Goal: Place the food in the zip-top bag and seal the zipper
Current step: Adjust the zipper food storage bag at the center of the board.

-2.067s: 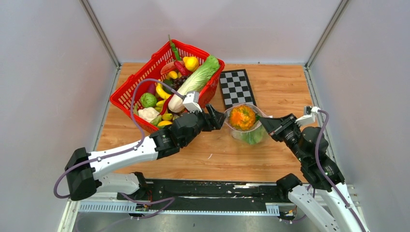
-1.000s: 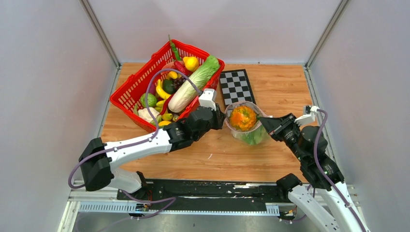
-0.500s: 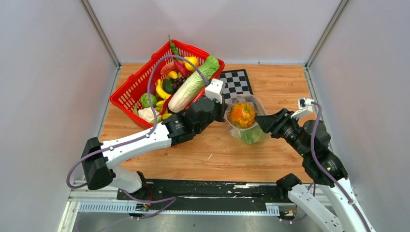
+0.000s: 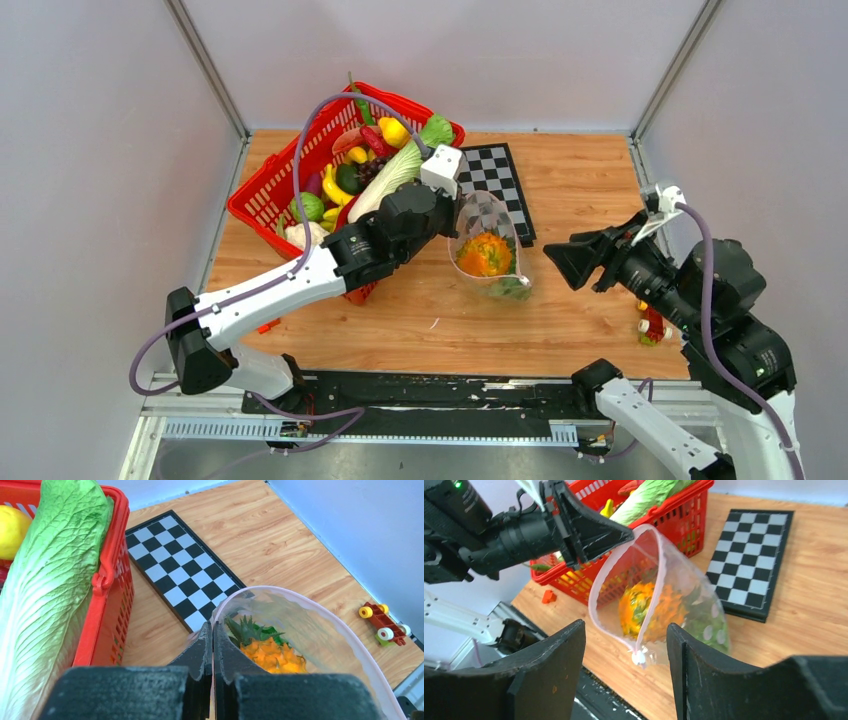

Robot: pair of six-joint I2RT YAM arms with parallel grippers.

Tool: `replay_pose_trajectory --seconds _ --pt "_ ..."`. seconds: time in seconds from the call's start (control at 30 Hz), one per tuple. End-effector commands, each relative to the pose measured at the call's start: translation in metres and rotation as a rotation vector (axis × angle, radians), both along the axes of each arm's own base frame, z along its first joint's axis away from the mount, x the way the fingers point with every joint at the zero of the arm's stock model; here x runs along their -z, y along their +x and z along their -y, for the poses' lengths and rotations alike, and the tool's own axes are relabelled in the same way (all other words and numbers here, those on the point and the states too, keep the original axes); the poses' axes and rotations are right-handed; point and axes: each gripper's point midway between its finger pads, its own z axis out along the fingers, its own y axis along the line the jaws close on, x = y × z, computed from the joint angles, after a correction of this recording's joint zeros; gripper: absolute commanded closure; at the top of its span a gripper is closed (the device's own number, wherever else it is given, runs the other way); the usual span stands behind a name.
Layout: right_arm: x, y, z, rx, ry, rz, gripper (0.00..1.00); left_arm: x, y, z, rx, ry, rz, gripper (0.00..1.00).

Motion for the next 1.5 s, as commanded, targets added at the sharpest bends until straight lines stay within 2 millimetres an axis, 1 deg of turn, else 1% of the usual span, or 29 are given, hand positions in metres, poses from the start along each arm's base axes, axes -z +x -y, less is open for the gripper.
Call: replay_pose_trajectory --seconds 0.0,0.03,0.1,0.17,0.3,0.37,0.4,0.43,0.47,0.53,0.6,0.63,0.67,0.73,0.77,0.83,0.87,0.9,0.93,0.97,1.03,1.07,1.1,1.13,1.17,1.2,1.27,1.37,1.47 --pt "0.016 0.034 0.005 0.075 -0.153 -0.055 0.39 -0.032 -0.004 -0.010 0.010 -0.048 0.051 1.00" --pt "0.027 0.042 -0.003 0.052 -0.172 -0.108 0.39 -0.033 -0.005 -0.010 0.012 -0.053 0.051 1.00" --pt "0.045 0.050 -0.025 -0.035 -0.170 -0.181 0.39 -0.034 -0.006 -0.010 0.014 -0.059 0.049 1.00" --pt "0.054 0.057 -0.039 -0.075 -0.146 -0.197 0.37 -0.034 -0.007 -0.008 0.024 -0.063 0.043 1.00" --pt "0.069 0.066 -0.048 -0.086 -0.179 -0.217 0.34 -0.033 -0.008 -0.003 0.043 -0.070 0.035 1.00" --pt "0.078 0.071 -0.050 -0.082 -0.211 -0.233 0.34 -0.033 -0.009 0.000 0.058 -0.074 0.029 1.00" --pt "0.082 0.073 -0.050 -0.068 -0.232 -0.239 0.36 -0.033 -0.010 0.001 0.062 -0.074 0.028 1.00" --pt "0.084 0.077 -0.047 -0.039 -0.252 -0.239 0.39 -0.033 -0.010 0.002 0.067 -0.074 0.027 1.00" --pt "0.086 0.082 -0.041 0.007 -0.273 -0.236 0.45 -0.033 -0.010 0.002 0.067 -0.073 0.026 1.00" --pt "0.083 0.088 -0.030 0.071 -0.290 -0.206 0.61 -0.036 -0.011 0.001 0.065 -0.072 0.032 1.00" --pt "0.073 0.088 -0.028 0.083 -0.264 -0.161 0.79 -0.037 -0.010 -0.001 0.059 -0.059 0.038 1.00" --pt "0.067 0.088 -0.028 0.086 -0.244 -0.137 0.91 -0.037 -0.009 -0.002 0.056 -0.053 0.040 0.98" --pt "0.062 0.088 -0.028 0.091 -0.224 -0.121 0.99 -0.038 -0.008 -0.004 0.052 -0.045 0.045 0.88" --pt "0.051 0.090 -0.022 0.150 -0.175 -0.100 1.00 -0.040 -0.010 -0.004 0.060 -0.035 0.049 0.49" --pt "0.045 0.089 -0.019 0.175 -0.136 -0.090 1.00 -0.044 -0.011 -0.006 0.062 -0.037 0.051 0.35" --pt "0.021 0.080 -0.013 0.207 0.003 -0.018 1.00 -0.053 -0.015 -0.011 0.066 -0.054 0.056 0.09" --pt "0.002 0.077 -0.012 0.213 0.094 0.054 1.00 -0.059 -0.018 -0.015 0.066 -0.071 0.062 0.03" --pt "0.003 0.075 -0.010 0.227 0.151 0.081 1.00 -0.065 -0.022 -0.020 0.069 -0.094 0.067 0.01" --pt "0.004 0.074 -0.005 0.250 0.196 0.098 1.00 -0.071 -0.026 -0.025 0.070 -0.120 0.077 0.00" --pt "0.011 0.074 -0.001 0.278 0.228 0.099 1.00 -0.075 -0.030 -0.031 0.073 -0.143 0.085 0.00" --pt "0.037 0.079 0.001 0.312 0.197 0.032 1.00 -0.073 -0.041 -0.038 0.097 -0.177 0.080 0.00" --pt "0.057 0.082 0.001 0.335 0.154 -0.049 1.00 -0.062 -0.046 -0.038 0.118 -0.177 0.057 0.00" --pt "0.069 0.083 0.000 0.350 0.127 -0.117 1.00 -0.054 -0.054 -0.035 0.154 -0.188 0.026 0.00" --pt "0.081 0.081 -0.004 0.337 0.109 -0.179 1.00 -0.044 -0.060 -0.032 0.185 -0.195 -0.007 0.00" --pt "0.086 0.080 -0.012 0.308 0.119 -0.204 1.00 -0.035 -0.067 -0.028 0.212 -0.210 -0.049 0.00" --pt "0.087 0.080 -0.020 0.265 0.145 -0.192 1.00 -0.026 -0.071 -0.025 0.233 -0.212 -0.077 0.00" --pt "0.084 0.077 -0.029 0.219 0.195 -0.176 1.00 -0.007 -0.078 -0.017 0.271 -0.202 -0.136 0.00" --pt "0.082 0.077 -0.027 0.229 0.194 -0.174 1.00 0.020 -0.094 -0.002 0.343 -0.196 -0.245 0.00" --pt "0.087 0.079 -0.023 0.245 0.146 -0.187 1.00 0.029 -0.107 0.004 0.362 -0.184 -0.274 0.01"
